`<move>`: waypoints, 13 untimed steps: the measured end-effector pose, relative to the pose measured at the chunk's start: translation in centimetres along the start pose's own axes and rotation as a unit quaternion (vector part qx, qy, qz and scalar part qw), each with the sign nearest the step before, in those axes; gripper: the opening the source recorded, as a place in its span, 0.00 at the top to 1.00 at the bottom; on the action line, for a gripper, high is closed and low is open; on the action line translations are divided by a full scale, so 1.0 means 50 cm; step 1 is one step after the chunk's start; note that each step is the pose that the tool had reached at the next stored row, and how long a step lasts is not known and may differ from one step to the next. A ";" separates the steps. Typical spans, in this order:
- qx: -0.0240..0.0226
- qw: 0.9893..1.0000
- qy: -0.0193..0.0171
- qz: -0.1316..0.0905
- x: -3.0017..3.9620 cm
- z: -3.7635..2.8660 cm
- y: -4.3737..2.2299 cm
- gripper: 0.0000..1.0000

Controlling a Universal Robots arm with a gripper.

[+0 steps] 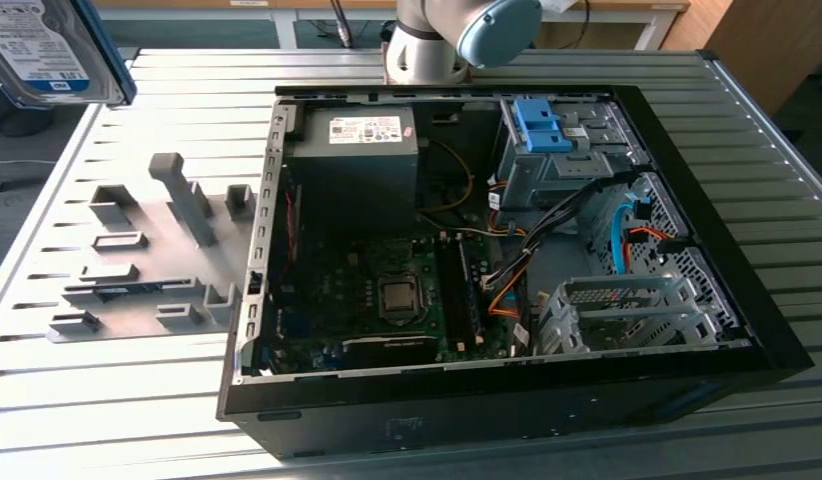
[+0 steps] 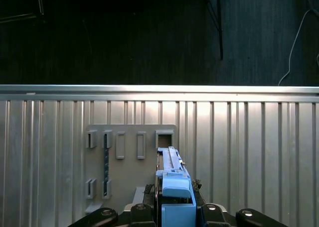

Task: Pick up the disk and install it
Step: 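Pick up the disk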

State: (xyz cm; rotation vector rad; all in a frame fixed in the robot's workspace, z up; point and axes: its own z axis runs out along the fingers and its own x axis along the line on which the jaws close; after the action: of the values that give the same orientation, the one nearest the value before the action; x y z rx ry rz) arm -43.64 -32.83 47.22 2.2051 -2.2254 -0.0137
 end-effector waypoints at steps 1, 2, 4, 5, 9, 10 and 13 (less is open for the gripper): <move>0.000 1.000 0.000 0.000 0.000 -0.002 0.000 0.63; 0.000 1.000 0.000 0.000 0.000 -0.004 0.000 0.63; 0.000 1.000 0.000 0.000 0.000 -0.007 0.000 0.63; 0.000 1.000 0.000 0.000 0.000 -0.009 0.000 0.63; 0.000 1.000 0.000 0.000 0.000 -0.015 0.000 0.63; 0.000 1.000 0.000 0.000 0.000 -0.017 0.000 0.63; 0.000 1.000 0.000 0.000 0.000 -0.022 0.000 0.63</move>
State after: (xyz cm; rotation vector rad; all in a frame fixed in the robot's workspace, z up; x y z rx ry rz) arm -43.64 -32.83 48.33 2.2052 -2.2254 -0.0137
